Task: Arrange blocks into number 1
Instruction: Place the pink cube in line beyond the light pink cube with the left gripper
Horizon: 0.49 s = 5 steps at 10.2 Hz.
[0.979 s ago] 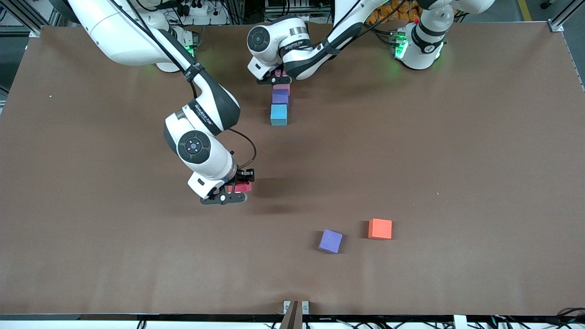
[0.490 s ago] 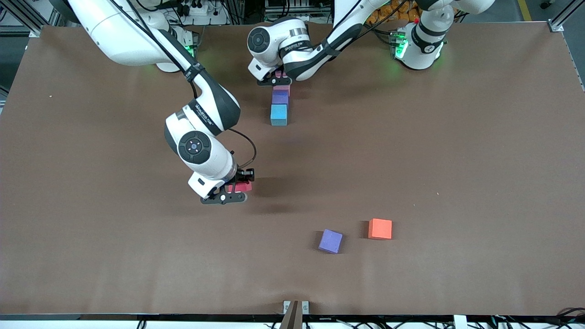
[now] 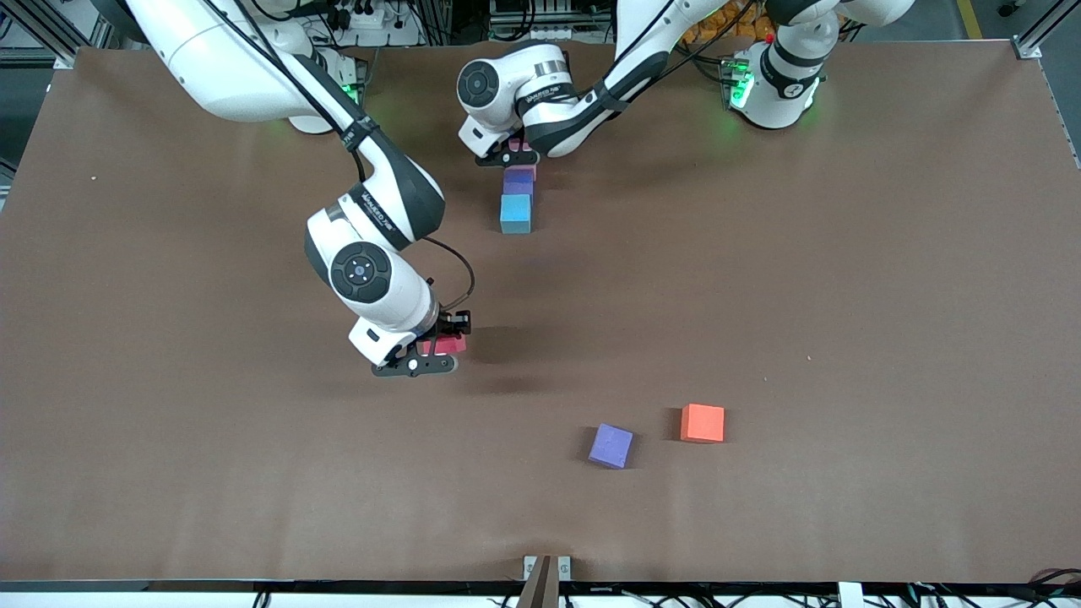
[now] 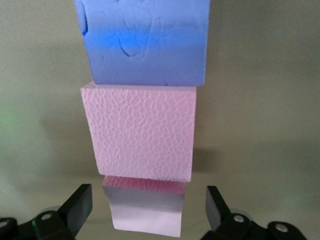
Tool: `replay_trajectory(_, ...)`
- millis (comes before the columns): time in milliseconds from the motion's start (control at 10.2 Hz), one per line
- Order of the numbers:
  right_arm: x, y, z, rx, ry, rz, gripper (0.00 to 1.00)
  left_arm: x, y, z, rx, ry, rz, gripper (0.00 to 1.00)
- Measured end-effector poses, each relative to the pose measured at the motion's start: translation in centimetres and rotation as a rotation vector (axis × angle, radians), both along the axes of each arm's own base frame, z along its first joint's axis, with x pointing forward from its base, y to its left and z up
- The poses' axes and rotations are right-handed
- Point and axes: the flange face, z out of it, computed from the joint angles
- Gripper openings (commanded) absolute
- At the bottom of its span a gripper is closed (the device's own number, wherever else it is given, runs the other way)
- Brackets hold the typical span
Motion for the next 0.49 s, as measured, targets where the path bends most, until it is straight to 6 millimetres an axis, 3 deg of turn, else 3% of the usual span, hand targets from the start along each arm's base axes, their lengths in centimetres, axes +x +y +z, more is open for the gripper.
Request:
replay_trajectory(196, 0.0, 0.0, 0.0, 0.000, 0.001, -0.001, 0.00, 0.2, -0.3, 0.7, 0.001, -0.005, -0.005, 1.00)
replay_trajectory(490, -0.1, 0.0, 0.0, 0.003, 0.006, -0.005, 0.00, 1.3, -0.3, 4.2, 0.019, -0.032, -0.017, 1.00)
